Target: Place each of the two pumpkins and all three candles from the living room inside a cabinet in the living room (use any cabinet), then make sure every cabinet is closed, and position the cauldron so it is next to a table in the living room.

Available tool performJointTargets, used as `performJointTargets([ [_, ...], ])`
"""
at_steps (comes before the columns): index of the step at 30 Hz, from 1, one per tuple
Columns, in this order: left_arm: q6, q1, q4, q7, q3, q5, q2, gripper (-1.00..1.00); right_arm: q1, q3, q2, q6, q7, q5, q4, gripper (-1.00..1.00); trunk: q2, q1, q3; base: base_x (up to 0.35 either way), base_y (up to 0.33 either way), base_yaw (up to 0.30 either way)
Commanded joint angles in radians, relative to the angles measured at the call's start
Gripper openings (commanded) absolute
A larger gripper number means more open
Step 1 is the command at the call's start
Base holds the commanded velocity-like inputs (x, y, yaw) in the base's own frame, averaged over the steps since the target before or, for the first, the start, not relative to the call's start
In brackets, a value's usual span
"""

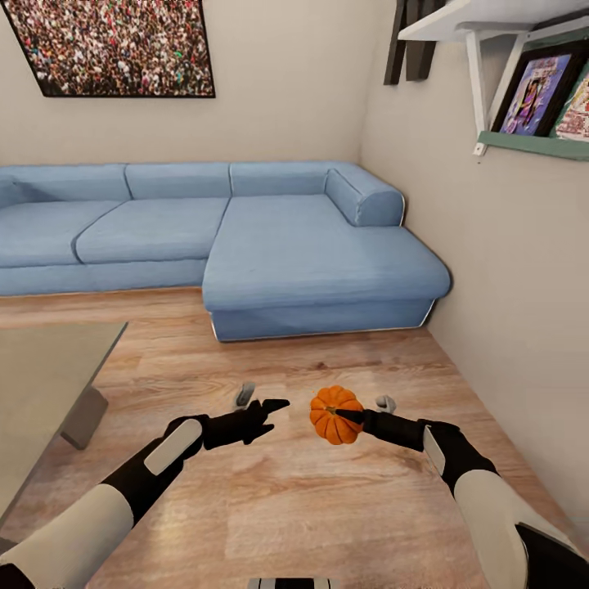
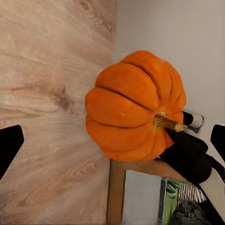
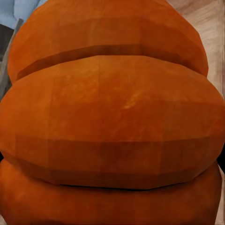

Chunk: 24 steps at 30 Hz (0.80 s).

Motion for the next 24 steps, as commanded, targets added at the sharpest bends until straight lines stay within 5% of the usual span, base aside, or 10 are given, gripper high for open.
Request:
performJointTargets([
  [1, 0.000, 0.000, 0.035, 0.000, -0.002, 0.000, -0.001, 1.00, 0.000, -0.001, 0.000, 0.000, 0.000, 0.000, 0.000, -1.00, 0.007, -0.004, 0.004, 0.000, 0.000, -0.245],
  [2, 0.000, 0.006, 0.107, -0.001, -0.114, -0.023, -0.009, 1.00, 0.000, -0.001, 0.005, -0.003, -0.002, 0.004, 0.024, -1.00, 0.014, -0.008, 0.008, 0.000, 0.000, -0.245],
  [5, -0.058, 0.008, 0.126, 0.001, -0.261, -0.030, -0.007, 1.00, 0.000, 0.000, 0.006, -0.006, -0.007, 0.011, 0.039, -1.00, 0.035, -0.019, 0.021, 0.000, 0.000, -0.245],
  [15, -0.081, 0.029, 0.190, -0.001, -0.286, -0.028, 0.007, 1.00, 0.046, 0.001, 0.003, -0.041, -0.014, 0.088, 0.088, -1.00, 0.105, -0.058, 0.062, 0.000, 0.000, -0.235],
  [24, -0.082, 0.059, 0.223, 0.001, -0.299, -0.029, 0.023, 1.00, 0.051, 0.009, 0.014, -0.043, -0.017, 0.127, 0.107, -1.00, 0.147, -0.080, 0.081, 0.000, 0.000, -0.022],
])
